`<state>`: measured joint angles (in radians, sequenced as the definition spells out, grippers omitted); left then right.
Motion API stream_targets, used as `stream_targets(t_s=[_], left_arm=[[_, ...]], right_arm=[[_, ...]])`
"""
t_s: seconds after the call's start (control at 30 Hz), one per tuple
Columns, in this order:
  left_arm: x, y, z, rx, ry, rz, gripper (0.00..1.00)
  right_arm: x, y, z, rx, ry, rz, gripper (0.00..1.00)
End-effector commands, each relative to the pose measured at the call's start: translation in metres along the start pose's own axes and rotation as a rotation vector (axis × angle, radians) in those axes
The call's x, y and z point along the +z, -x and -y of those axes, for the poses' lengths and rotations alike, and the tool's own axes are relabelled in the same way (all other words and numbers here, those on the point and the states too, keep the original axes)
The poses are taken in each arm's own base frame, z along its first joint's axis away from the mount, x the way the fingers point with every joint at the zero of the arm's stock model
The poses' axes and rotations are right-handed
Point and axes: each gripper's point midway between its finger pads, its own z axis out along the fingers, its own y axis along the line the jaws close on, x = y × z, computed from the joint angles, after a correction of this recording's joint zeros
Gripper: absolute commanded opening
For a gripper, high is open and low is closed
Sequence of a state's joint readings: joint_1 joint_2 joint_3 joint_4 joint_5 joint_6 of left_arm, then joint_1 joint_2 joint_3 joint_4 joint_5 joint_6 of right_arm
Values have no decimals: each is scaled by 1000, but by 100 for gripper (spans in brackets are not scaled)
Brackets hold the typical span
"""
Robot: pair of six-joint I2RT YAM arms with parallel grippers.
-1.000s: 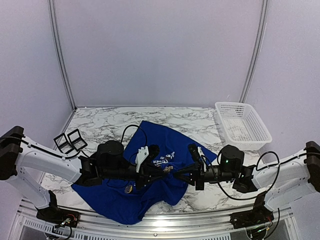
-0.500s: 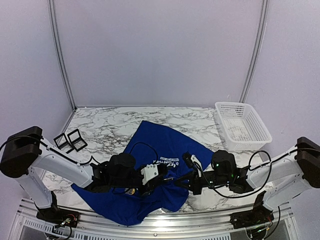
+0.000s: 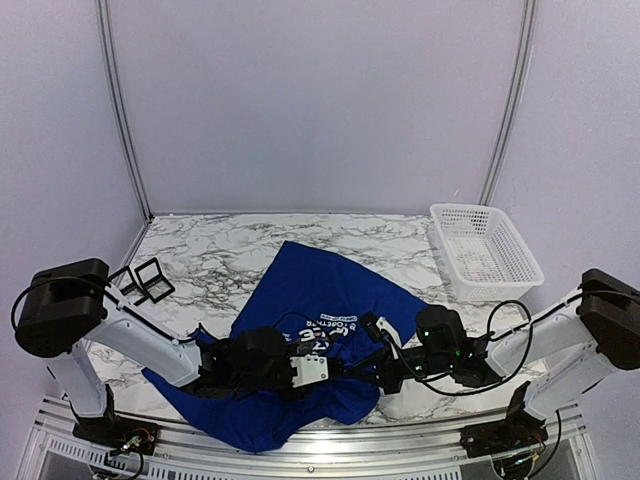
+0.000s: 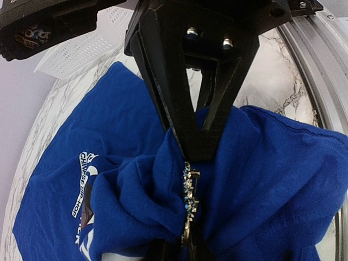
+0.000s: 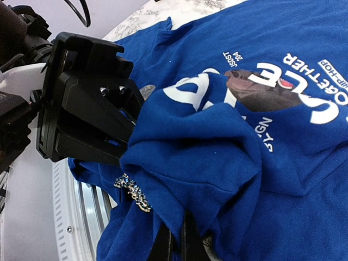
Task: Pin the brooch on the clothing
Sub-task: Pin the brooch onto the flattened clothing.
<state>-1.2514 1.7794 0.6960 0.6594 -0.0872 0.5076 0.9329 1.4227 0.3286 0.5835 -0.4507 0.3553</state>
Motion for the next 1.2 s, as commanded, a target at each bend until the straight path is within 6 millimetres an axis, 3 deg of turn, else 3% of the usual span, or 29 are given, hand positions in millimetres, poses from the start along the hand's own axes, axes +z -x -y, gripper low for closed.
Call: stream_targets(t_s=[0.0,0.17,0.5,0.73,0.83,0.87,0.97,1.03,1.1,1.17], left_arm=[[1,-24,-2,46,23,-112,13],[-3,-25,1,67,18,-132,29],[-11,-18,25,31,-92,-131,60],[-20,-15,31,8,-134,-166,70],[-27,-1,34,-41,-170,-134,77],[-30,4,34,-59,-181,-120,78],[-40,17,36,-118,-212,-78,80],[-48,22,34,-155,-214,-66,81],[-57,27,29,-205,-199,-52,82],[-65,33,23,-257,-179,-32,81]], right_arm=[[2,10,0,4,0,14,0],[2,9,2,3,-13,7,0],[-1,7,13,30,-85,-12,0],[-6,5,24,79,-168,-48,0],[-9,1,14,102,-122,-60,0],[-10,0,8,104,-98,-64,3],[-16,-1,1,100,-87,-100,25],[-23,13,1,88,-124,-82,34],[-36,41,5,84,-156,-20,45],[-49,59,23,113,-242,24,50]])
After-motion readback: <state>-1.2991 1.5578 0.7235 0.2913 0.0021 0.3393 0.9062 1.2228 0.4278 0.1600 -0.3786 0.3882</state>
